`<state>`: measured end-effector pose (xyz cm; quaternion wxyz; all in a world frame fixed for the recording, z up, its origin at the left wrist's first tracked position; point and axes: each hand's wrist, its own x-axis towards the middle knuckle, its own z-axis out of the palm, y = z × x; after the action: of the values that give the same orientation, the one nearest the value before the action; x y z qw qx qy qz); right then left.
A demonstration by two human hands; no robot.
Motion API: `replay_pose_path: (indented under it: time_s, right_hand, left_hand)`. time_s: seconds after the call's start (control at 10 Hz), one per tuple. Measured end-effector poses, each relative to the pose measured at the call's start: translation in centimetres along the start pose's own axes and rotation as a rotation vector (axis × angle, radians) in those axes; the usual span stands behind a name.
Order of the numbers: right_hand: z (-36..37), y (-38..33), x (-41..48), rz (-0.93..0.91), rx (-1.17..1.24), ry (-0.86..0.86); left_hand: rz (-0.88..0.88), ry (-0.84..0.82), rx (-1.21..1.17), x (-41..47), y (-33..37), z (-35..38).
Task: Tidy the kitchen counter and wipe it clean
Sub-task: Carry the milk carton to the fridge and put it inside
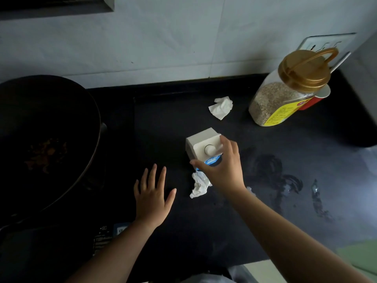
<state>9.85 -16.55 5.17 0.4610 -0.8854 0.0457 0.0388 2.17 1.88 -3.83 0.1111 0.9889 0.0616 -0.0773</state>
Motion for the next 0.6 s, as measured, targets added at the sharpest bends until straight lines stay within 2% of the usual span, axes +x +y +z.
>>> replay_pose_path:
  time_s: [0.2, 0.4, 0.6]
  right_hand:
    - [-0.8, 0.8, -0.1, -0.059, 0.033, -0.056]
    - [-1.8, 0.3, 2.3, -0.175, -0.013, -0.195]
    - [-0.6, 1.7, 0.6, -0.212, 0.005, -0.056]
  left_hand:
    - [0.003, 0.002, -0.012, 0.0, -0.1, 0.0]
    - [0.011, -0.015, -0.020, 0.0, -0.2, -0.1]
    - [0.019, -0.042, -0.031, 0.0, -0.3, -0.3]
